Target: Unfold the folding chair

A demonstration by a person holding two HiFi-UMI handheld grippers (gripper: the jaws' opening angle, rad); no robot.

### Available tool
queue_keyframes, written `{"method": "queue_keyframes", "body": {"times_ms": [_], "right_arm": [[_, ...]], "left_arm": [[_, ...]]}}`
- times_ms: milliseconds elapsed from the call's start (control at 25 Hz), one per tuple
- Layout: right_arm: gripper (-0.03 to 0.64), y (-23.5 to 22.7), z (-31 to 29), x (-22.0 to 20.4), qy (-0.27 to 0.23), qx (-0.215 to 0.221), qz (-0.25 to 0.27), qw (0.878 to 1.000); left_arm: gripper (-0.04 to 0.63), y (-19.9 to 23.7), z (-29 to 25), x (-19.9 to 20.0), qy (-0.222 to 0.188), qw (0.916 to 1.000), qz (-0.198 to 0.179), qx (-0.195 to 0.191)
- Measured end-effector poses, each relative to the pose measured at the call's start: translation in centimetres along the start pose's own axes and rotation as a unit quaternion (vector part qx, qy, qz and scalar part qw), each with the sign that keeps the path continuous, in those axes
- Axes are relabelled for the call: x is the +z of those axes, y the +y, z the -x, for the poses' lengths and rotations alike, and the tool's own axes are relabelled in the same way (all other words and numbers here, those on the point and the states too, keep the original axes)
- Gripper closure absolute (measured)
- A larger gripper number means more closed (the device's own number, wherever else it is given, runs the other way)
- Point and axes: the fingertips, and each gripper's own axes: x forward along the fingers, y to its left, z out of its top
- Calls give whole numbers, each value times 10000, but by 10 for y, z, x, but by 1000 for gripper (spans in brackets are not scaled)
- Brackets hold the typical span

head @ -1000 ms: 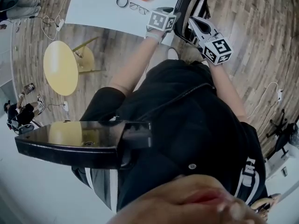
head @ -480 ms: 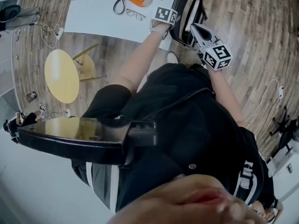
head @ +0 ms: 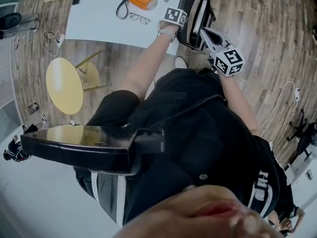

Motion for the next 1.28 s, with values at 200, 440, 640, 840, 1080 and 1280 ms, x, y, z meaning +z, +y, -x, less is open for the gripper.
{"method": "queue_keyframes", "body": {"times_ms": [200, 440, 640, 840, 1080, 1280], "right_arm": [[607, -3, 4, -5, 45, -70, -55, 10000], [607, -16, 12, -18, 151, -332, -269, 9990], [607, -35, 23, -33, 310, -608, -510, 9964], [607, -61, 37, -49, 411, -851, -890, 9915], [607, -95, 48, -73, 543, -967, -1484, 9827], [607, -121, 53, -99, 885, -1024, -1648, 9770]], "left_arm": [[493, -2, -1, 0, -49, 10000, 71, 48], [509, -2, 0, 1, -85, 9994, 332, 20], [512, -1, 1, 1, -108, 9987, 481, 103], [515, -20, 1, 4, -164, 9985, 508, 95], [517, -56, -4, 12, -234, 9986, 442, 165], [520, -78, -8, 14, -303, 9980, 454, 308]]}}
